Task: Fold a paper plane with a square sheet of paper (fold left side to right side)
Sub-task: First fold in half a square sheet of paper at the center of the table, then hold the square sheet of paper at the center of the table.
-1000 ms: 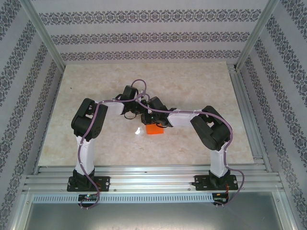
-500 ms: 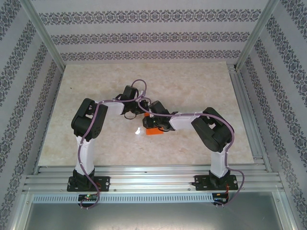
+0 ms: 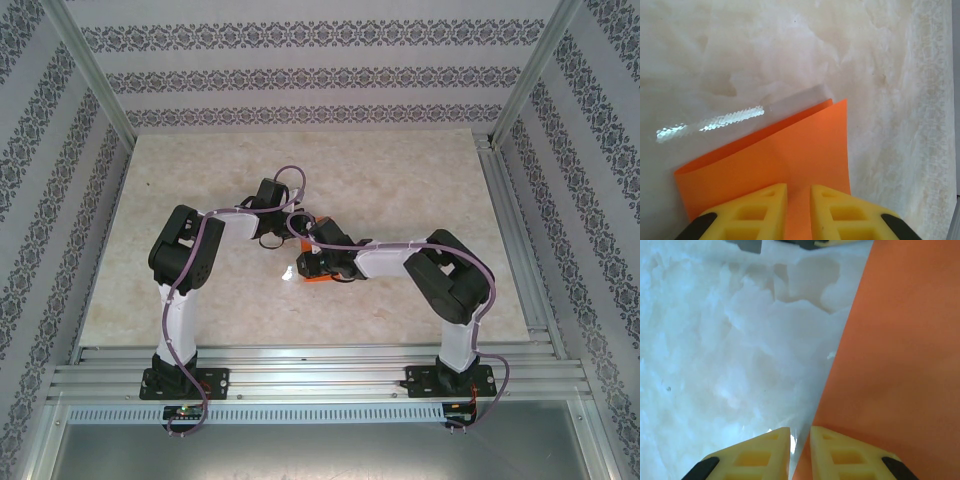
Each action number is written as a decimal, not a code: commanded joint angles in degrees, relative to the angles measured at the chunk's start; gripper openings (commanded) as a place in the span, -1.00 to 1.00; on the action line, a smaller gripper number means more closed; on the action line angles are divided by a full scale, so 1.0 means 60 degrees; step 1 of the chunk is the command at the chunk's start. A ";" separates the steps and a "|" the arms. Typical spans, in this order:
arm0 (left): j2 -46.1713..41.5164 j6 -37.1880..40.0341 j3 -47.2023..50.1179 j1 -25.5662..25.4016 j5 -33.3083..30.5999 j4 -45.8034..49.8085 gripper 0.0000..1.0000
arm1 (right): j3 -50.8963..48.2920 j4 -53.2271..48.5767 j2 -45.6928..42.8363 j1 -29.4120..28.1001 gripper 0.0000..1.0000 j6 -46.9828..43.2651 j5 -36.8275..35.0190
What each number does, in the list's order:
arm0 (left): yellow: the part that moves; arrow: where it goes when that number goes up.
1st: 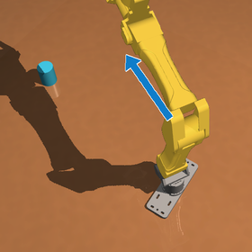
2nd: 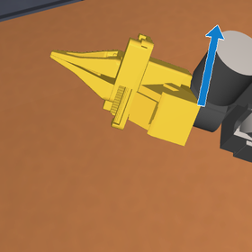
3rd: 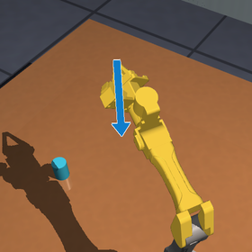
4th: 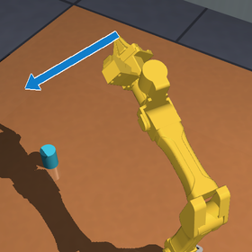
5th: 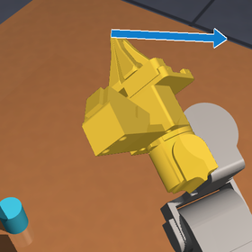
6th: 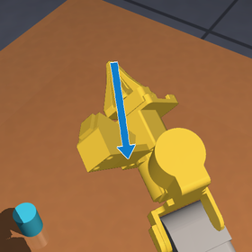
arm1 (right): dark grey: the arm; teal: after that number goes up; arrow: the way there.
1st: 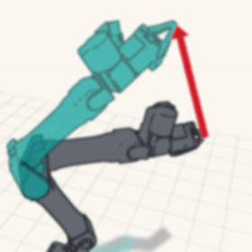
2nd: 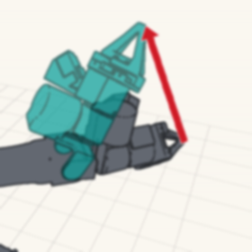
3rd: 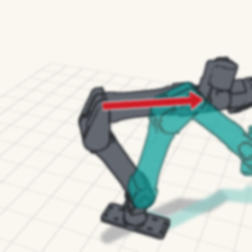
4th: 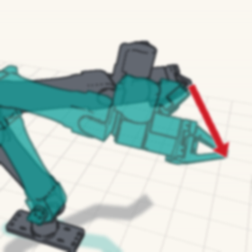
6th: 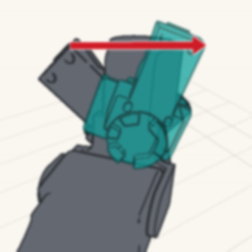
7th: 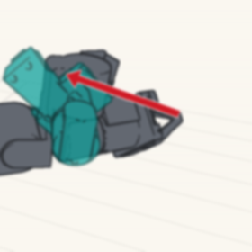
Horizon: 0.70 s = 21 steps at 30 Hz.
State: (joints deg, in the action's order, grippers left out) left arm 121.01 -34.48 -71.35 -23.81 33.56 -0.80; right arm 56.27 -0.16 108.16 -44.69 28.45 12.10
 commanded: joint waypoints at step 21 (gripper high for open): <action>0.0354 0.0429 -0.0018 -0.0156 -0.0628 0.1369 -0.58 | -0.1228 0.0059 -0.1819 0.1984 -0.59 0.1090 0.2497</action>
State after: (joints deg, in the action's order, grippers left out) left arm 121.01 -33.78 -72.07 -24.08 32.97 0.62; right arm 48.71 -1.37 94.19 -33.06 33.10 24.62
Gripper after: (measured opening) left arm 0.210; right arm 0.204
